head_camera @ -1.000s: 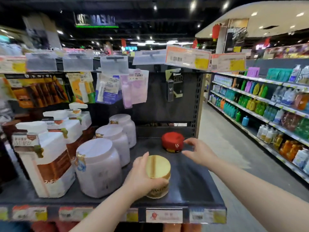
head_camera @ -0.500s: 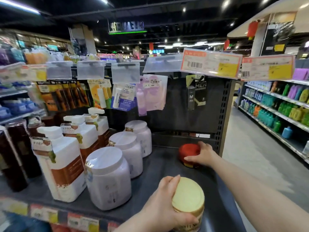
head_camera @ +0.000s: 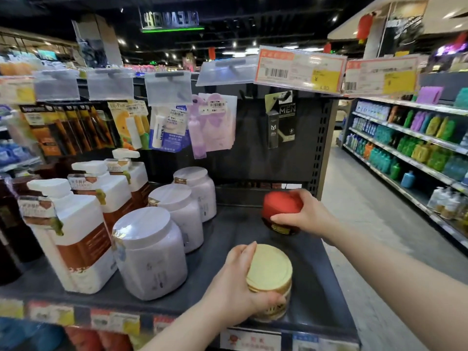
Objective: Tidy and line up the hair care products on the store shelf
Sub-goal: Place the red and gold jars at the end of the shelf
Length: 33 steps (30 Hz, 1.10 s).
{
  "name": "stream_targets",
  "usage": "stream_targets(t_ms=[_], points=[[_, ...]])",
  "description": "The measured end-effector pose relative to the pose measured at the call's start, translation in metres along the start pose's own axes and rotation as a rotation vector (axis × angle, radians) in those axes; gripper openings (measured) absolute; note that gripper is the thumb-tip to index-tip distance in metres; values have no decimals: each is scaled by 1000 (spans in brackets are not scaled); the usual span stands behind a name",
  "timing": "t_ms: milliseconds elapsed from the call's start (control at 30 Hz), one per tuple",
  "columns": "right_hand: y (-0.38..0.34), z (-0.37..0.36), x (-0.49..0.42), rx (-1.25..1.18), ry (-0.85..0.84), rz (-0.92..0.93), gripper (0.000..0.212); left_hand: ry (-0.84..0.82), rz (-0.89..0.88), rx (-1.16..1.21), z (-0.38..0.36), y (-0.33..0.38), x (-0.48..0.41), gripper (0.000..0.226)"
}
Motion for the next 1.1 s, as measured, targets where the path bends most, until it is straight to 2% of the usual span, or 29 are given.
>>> stream_targets(t_ms=[133,267,400,567,800,1000,1100], points=[[1,23,58,48,-66,-49,96,49,13,-4,4,-2,0,109],[16,16,106,80,-144,-88,94,69,36,-51,16,-5,-4,105],[25,-13,130,155,-171,-50,99,-9,44,-56,21,-6,-7,103],[32,-30,134,189,-165,-20,103,-95,82,92,28,-13,-4,96],[28,-36,129,202,-185,-21,109,90,131,39,37,-16,-6,93],[7,-64,119,175,-240,3,118,166,179,90,38,-15,-19,95],[2,-65,116,81,-331,-16,106,247,179,54,39,-19,-15,88]])
Point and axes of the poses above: each hand's wrist, its own x-axis away from the middle knuckle, its own z-axis out of the back of the hand, y = z × x, the point moved 6 cm from there along -x, towards the middle knuckle, and after that the axes turned 7 degrees about -y, right-handed, at the moved point
